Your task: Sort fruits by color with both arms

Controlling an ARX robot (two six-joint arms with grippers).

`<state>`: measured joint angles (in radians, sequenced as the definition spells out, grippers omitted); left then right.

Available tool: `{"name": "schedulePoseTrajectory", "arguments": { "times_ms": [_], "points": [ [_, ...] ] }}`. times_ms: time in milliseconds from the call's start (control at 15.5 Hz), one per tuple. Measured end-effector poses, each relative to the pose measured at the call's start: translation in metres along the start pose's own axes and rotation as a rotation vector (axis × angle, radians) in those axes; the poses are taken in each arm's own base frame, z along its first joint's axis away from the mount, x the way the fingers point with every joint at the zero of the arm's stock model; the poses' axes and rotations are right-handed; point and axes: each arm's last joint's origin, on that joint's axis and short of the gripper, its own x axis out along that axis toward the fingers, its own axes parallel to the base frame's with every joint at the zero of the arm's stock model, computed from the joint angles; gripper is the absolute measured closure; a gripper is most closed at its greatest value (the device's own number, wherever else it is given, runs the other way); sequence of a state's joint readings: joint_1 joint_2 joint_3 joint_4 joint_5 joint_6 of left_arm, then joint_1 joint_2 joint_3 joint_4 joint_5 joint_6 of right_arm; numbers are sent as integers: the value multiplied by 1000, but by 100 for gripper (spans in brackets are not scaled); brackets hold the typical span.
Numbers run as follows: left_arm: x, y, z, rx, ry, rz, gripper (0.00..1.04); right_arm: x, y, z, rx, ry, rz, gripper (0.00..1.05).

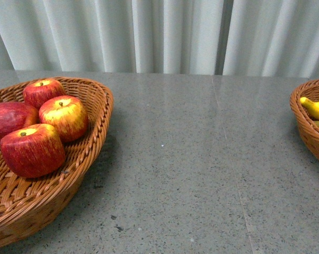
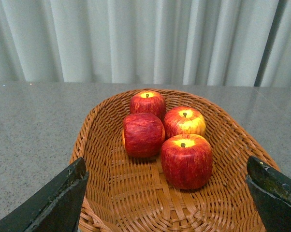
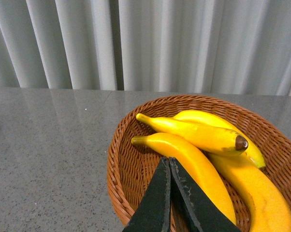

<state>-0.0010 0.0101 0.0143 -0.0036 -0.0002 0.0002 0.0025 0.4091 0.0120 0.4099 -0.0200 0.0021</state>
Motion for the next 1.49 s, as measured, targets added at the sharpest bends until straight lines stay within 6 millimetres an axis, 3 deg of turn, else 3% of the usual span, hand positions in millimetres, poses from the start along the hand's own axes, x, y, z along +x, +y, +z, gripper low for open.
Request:
{"name": "schedulePoseTrajectory", "arguments": {
  "times_ms": [840,904,1228,1292,1421,1486],
  "points": [
    [0,0,0,0,0,1,7,-23,0,-6,0,54,-21,103],
    [0,0,0,0,1,0,7,-27,0,-1,-1,-7,-21,103],
    [0,0,0,0,0,0,7,-26,0,-3,0,9,-23,103],
    [0,0,0,0,0,0,7,-26,0,-3,-1,9,-23,100],
    [0,0,0,0,0,0,7,-26,0,-3,-1,9,-23,69],
    [0,0,0,0,0,0,7,-26,0,-3,-1,9,-23,61]
  ]
}}
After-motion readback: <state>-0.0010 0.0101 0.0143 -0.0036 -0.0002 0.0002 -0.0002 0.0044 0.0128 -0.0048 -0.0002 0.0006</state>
